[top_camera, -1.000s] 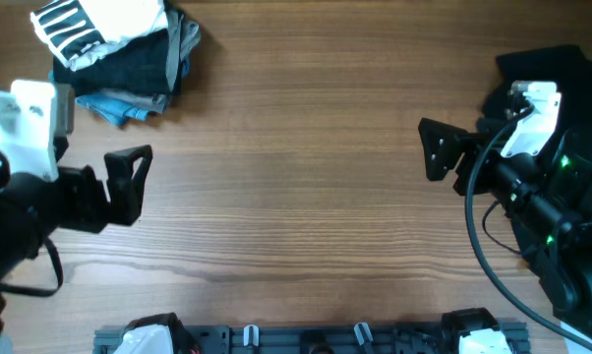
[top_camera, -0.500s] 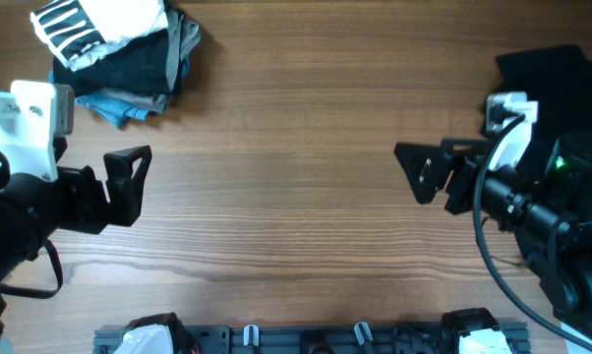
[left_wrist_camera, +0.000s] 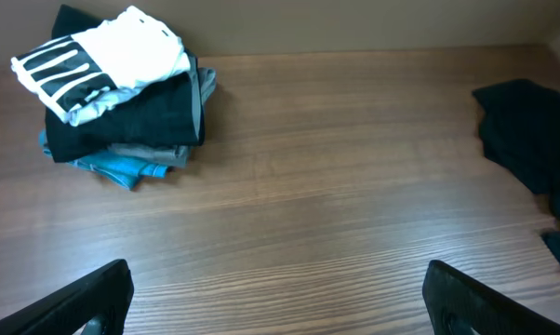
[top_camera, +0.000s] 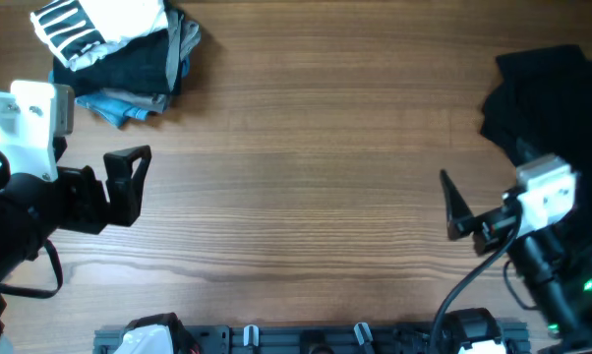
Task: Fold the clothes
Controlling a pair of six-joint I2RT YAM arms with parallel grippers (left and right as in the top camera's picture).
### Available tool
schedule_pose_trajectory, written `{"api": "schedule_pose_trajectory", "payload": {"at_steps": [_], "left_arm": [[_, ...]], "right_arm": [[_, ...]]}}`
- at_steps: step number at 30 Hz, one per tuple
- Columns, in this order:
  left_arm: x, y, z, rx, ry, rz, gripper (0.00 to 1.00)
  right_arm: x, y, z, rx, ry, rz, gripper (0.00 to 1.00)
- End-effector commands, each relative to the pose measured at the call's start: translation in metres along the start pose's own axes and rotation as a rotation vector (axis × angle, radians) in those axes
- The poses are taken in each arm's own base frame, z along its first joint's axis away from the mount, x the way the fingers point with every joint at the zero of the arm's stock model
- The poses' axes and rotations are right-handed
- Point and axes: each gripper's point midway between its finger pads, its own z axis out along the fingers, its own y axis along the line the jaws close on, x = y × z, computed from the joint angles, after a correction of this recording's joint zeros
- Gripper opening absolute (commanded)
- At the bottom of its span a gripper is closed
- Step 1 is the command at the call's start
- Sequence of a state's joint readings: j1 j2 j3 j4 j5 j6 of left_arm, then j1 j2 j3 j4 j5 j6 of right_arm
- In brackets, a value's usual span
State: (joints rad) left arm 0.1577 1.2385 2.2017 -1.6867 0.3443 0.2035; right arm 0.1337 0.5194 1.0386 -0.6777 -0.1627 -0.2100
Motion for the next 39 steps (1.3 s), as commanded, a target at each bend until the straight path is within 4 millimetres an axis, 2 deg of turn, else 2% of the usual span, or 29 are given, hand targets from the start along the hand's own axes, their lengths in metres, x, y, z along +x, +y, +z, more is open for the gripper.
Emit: {"api": "schedule_pose_trajectory", "payload": {"at_steps": [1,2,5,8,12,15,19,39], "left_arm": [[0.0,-0.001,-0.001,0.002,-0.004,-0.004,1.0],[0.0,-0.001,-0.001,0.002,-0.004,-0.004,1.0],[0.0,-0.001,-0.001,0.002,-0.004,-0.004,1.0],[0.0,-0.001,-0.001,0.002,-0.004,-0.004,1.0],[0.0,-0.001,-0.001,0.002,-0.004,-0.004,1.0],[0.0,-0.001,-0.001,0.002,-0.004,-0.004,1.0],[0.0,-0.001,-0.001,0.002,-0.004,-0.005,1.0],[0.0,-0.001,-0.001,0.002,-0.004,-0.004,1.0]], "right_arm": [[0.057,0.008,0.01,0.016,-0.004,0.083,1.0],[0.075,0.015,0.016,-0.006,-0.031,0.077,1.0],[0.108,0.029,0.029,-0.043,-0.123,0.06,1.0],[0.137,0.036,0.031,-0.039,-0.187,0.046,1.0],[0.162,0.036,0.043,-0.033,-0.139,0.122,1.0],[0.203,0.036,0.055,-0.006,-0.05,0.248,1.0],[0.202,0.032,0.056,0.015,-0.062,0.197,1.0],[0.202,0.032,0.056,0.014,-0.06,0.2,1.0]]}}
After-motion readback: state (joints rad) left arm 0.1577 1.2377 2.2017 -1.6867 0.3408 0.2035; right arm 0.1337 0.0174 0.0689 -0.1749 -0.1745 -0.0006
